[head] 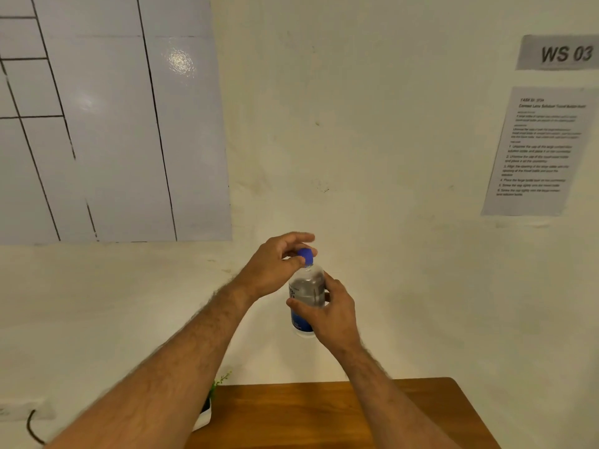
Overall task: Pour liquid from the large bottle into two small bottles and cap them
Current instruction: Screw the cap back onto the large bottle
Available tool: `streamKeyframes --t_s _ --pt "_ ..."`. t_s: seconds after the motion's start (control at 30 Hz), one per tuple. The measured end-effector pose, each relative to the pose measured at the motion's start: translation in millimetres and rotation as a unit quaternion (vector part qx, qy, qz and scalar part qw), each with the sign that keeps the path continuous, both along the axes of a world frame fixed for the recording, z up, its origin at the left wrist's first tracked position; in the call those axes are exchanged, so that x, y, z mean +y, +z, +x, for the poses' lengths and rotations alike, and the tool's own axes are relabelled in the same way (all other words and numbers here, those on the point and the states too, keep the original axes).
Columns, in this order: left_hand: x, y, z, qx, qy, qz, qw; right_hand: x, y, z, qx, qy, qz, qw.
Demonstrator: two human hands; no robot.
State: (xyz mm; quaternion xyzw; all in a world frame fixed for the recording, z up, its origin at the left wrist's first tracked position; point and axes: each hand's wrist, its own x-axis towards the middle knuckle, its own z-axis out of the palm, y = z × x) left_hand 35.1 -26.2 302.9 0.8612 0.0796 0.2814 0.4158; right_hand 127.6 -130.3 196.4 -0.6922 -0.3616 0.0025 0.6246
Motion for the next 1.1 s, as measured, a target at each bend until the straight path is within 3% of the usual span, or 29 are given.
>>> streamKeyframes --t_s 0.2,0.43,0.53,0.7,1.1 --pt "-4 -16 5 0.006 -0.015 -0.02 1.0 -2 -3 2 0.005 0.004 0.013 1.0" --pt "-10 -36 3 -0.034 -0.025 -0.14 0.989 -6 0 3 -0.009 0.005 0.031 0.999" --pt "-13 -51 0 -0.02 -0.029 -0.132 0.991 -8 -4 1 -0.001 0.009 0.038 0.999" --pt "-14 -87 -7 -0.006 0.028 -0.141 0.99 -12 -36 -4 0.02 0.016 0.02 0.999" --pt "-2 -201 -19 0.103 0.051 -0.142 0.983 -16 -147 -20 0.109 0.029 -0.089 0.99"
